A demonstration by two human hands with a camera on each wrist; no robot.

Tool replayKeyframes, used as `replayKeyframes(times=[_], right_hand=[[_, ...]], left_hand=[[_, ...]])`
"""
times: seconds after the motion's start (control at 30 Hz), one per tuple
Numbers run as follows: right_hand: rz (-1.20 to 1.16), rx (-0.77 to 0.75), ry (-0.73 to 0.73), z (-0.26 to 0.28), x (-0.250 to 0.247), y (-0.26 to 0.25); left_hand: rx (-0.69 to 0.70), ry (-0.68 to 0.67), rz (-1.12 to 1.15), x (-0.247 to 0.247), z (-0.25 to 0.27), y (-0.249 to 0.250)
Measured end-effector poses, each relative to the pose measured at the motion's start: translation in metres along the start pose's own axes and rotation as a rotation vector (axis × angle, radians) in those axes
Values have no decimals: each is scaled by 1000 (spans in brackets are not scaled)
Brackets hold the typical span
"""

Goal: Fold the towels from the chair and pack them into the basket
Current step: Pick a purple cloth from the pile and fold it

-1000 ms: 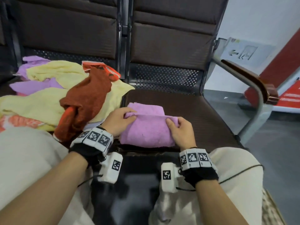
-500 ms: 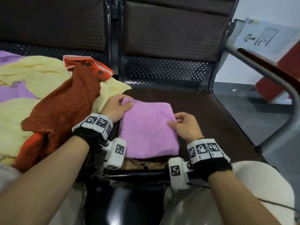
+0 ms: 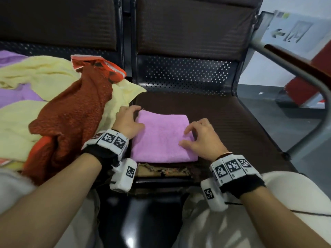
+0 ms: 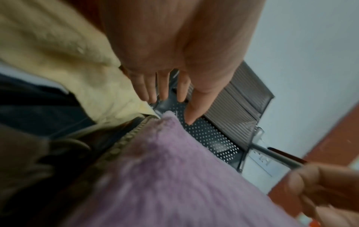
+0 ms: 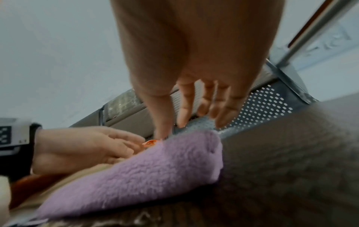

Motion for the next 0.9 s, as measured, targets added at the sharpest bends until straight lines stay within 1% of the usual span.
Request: replayKeyframes(times=[0.03,0.07,0.1,0.13,0.17,0.2,0.27,0.33,0.4,0.47,0.53,0.57,0.67,0.7,0.77,0.83,0.9], right_hand=[[34,-78,-90,6,3,-6],[110,-136,-209,12,10,-11],[198,-174,-316,16,18,-13],[266,-193,-368,20,25,-15],[303,-203,-355,21,29,-18],[311,-212,-300,22,29,-21],[296,-226,-168,22,24,-28],[233,-206,-100,21,15,-28],[146,-177,-56,22,8,-25],[101,-154,-33,27,3,-20],[111,-160,-56,32,2,-16],[128,-170,-94,35,3,-15],[231,-180,-261,44,13,-13],[274,-166,-283,45,15,-13],[292,-148,-233,44,10,-11],[203,-121,-169,39,-1,-10],[82,-80,-138,33,-11,-8]], left_hand=[[71,-12,-8,-1,11,8],[125,-63,12,2,22,14],[151,-139,34,6,33,19],[158,-218,44,12,43,22],[159,-279,33,17,52,23],[167,-320,-6,21,60,23],[209,-372,-161,26,71,20],[222,-422,-323,28,78,15],[224,-429,-430,23,81,11],[290,-382,-483,17,82,14],[344,-317,-454,9,84,21],[335,-306,-415,6,86,23],[255,-340,-307,0,91,27],[252,-355,-296,-1,91,29],[261,-379,-296,-4,91,35],[255,-401,-259,-8,87,38],[221,-420,-204,-13,81,39]])
Point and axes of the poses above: each hand's wrist, its own z-axis away from the middle knuckle, its own x-axis out of the palm, y = z × x, the point moved 5 cm from there along -z, towards the middle knuckle, and after that the axes turned 9 degrees about z, right-handed, at the moved point
